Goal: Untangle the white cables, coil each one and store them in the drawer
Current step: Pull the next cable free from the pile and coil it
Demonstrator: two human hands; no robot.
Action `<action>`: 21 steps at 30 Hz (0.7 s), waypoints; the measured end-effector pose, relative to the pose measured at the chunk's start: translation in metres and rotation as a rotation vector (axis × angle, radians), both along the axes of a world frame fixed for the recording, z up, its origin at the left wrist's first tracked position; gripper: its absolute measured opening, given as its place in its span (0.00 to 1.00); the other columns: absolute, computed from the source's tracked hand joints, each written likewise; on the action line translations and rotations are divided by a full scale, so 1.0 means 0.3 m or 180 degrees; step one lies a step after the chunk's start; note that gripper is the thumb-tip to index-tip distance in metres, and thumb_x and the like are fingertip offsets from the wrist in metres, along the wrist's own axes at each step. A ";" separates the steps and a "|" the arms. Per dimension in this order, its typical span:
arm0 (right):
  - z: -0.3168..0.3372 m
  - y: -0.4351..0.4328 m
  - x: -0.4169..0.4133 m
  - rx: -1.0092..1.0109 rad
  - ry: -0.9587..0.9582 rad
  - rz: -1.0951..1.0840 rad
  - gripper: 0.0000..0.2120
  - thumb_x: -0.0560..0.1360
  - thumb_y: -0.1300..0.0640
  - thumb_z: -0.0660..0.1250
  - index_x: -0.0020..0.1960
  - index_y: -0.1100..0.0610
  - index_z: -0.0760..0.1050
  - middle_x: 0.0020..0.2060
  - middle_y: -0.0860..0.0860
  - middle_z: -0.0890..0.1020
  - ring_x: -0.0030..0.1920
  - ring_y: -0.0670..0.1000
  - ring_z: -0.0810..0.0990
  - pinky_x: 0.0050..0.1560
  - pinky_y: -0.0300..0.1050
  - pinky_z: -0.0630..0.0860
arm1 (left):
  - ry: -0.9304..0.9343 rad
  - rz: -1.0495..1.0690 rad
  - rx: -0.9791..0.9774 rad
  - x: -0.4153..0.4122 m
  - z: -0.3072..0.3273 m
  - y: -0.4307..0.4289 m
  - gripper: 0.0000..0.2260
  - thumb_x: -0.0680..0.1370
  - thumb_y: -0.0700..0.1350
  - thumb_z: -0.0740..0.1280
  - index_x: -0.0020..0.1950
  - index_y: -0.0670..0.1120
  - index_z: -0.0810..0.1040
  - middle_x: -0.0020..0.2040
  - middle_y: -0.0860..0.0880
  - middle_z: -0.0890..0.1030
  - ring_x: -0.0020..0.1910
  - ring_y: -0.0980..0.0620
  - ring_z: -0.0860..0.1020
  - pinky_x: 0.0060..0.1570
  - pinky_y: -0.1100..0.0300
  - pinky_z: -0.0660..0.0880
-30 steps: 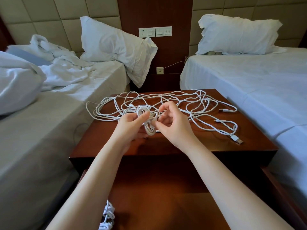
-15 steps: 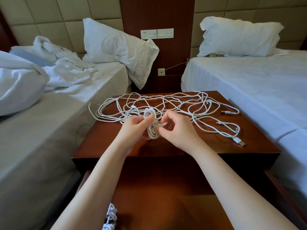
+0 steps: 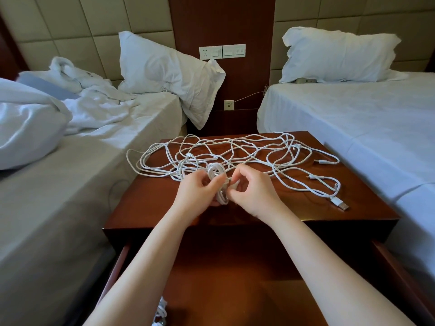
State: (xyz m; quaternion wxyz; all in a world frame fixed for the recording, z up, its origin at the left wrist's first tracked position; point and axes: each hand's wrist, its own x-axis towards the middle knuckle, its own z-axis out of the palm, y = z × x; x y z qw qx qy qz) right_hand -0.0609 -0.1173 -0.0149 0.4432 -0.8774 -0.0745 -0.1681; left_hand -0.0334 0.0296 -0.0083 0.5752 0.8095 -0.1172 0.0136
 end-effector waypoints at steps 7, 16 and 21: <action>0.010 -0.004 -0.001 0.0326 -0.0012 0.0058 0.07 0.72 0.61 0.73 0.42 0.56 0.74 0.33 0.49 0.81 0.30 0.41 0.79 0.33 0.30 0.73 | 0.0563 -0.0097 -0.0674 0.025 -0.008 0.008 0.14 0.77 0.51 0.67 0.48 0.39 0.78 0.46 0.39 0.84 0.46 0.42 0.84 0.46 0.48 0.81; -0.043 0.059 0.004 -0.0076 -0.0766 -0.0447 0.07 0.72 0.62 0.71 0.41 0.56 0.73 0.29 0.47 0.77 0.32 0.46 0.78 0.35 0.39 0.76 | 0.0640 0.0013 -0.0831 0.036 -0.034 -0.010 0.14 0.79 0.51 0.65 0.47 0.40 0.79 0.47 0.39 0.84 0.47 0.43 0.84 0.48 0.47 0.81; -0.050 0.058 0.005 -0.0069 -0.1004 -0.0534 0.08 0.72 0.62 0.72 0.40 0.57 0.73 0.29 0.47 0.77 0.31 0.45 0.77 0.33 0.39 0.73 | 0.0663 0.0114 -0.0977 0.026 -0.015 -0.032 0.16 0.79 0.50 0.65 0.51 0.35 0.76 0.48 0.36 0.83 0.43 0.42 0.84 0.40 0.51 0.81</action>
